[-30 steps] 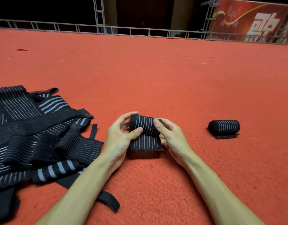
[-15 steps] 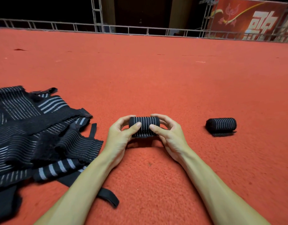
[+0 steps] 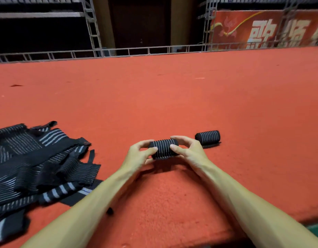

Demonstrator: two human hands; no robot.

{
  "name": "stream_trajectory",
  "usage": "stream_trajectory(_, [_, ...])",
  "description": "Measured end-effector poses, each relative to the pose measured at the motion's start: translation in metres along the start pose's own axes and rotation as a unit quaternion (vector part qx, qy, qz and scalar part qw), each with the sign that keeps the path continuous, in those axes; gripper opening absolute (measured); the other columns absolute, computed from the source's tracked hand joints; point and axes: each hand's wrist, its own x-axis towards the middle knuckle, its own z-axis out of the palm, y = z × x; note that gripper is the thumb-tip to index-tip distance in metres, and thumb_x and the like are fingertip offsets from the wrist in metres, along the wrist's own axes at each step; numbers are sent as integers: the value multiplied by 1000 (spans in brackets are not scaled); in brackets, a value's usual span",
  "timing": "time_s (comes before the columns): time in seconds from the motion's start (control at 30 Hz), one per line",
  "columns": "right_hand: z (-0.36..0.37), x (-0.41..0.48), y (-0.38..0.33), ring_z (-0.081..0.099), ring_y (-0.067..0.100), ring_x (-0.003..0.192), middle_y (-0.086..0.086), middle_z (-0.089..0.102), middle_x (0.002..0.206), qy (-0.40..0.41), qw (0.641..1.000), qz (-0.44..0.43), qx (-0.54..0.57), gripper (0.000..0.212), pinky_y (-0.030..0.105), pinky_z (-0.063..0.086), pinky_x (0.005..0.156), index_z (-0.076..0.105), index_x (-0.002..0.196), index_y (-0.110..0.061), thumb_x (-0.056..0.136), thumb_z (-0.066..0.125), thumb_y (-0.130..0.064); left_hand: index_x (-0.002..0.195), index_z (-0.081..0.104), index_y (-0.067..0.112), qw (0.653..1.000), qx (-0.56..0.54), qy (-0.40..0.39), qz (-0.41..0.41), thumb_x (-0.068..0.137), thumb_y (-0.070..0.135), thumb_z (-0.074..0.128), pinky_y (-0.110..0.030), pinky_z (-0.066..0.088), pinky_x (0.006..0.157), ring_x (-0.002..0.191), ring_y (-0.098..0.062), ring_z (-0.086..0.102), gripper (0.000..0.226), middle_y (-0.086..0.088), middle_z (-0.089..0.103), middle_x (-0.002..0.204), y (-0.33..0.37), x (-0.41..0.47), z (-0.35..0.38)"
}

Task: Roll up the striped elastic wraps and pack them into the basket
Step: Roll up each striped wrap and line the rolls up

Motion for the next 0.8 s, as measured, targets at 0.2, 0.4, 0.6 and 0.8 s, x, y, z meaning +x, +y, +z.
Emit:
stream_trajectory(0.2, [-91,-22,-6,62,1,74,2,68,92,72,991,-18,-109,26,15,50,65,69,109,-10,83,72,-8,104,64,15,991,109,-48,63,85,9,70,-35,59,75,74,-11,63,20,-3,65,95,-18,8,87])
stream_trajectory(0.4, [-154,-25,9,65,12,91,-11,69,97,93,961,-29,-258,27,27,51,88,67,104,-26,83,71,-10,115,63,13,980,171,-57,79,77,15,78,-33,57,80,82,-14,66,41,0,69,98,-42,24,147])
stream_trajectory(0.6, [-157,-9,18,61,3,94,-14,66,101,158,937,-47,-307,33,2,39,85,69,116,-19,84,69,-13,116,66,15,967,218,45,126,76,23,79,-29,51,91,89,-12,67,43,-1,72,101,-55,35,169])
stream_trajectory(0.8, [-154,-5,22,62,9,104,-5,68,115,159,928,-41,-335,40,-2,35,82,64,124,-21,84,70,-17,123,62,9,951,261,71,149,79,19,76,-12,41,91,100,-13,61,48,-1,59,110,-59,38,173])
